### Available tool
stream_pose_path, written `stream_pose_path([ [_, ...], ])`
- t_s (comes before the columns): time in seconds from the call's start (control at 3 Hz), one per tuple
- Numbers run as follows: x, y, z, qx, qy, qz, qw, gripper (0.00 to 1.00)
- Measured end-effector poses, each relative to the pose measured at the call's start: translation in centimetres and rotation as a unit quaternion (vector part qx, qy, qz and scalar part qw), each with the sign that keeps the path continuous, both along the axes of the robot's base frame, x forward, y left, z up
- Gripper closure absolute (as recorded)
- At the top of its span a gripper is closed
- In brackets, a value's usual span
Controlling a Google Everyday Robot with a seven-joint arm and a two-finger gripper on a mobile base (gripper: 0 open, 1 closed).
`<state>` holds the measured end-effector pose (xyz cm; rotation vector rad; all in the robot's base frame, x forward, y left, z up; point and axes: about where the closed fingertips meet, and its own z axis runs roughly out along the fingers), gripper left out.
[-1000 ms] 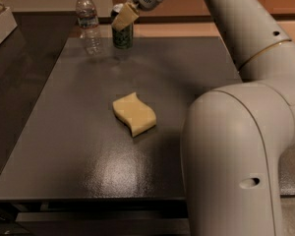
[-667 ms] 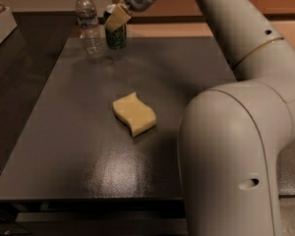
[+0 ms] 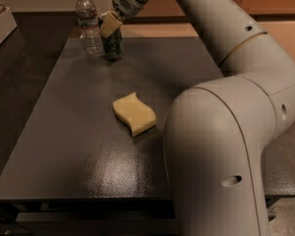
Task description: Move green can near water bottle
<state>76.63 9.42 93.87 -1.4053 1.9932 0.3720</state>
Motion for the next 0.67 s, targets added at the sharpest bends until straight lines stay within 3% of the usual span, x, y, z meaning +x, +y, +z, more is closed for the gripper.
stream_pose_path([
  [0.67, 0.3, 0.3, -2.5, -0.016, 0.058, -0.013, 0.9981, 0.59],
])
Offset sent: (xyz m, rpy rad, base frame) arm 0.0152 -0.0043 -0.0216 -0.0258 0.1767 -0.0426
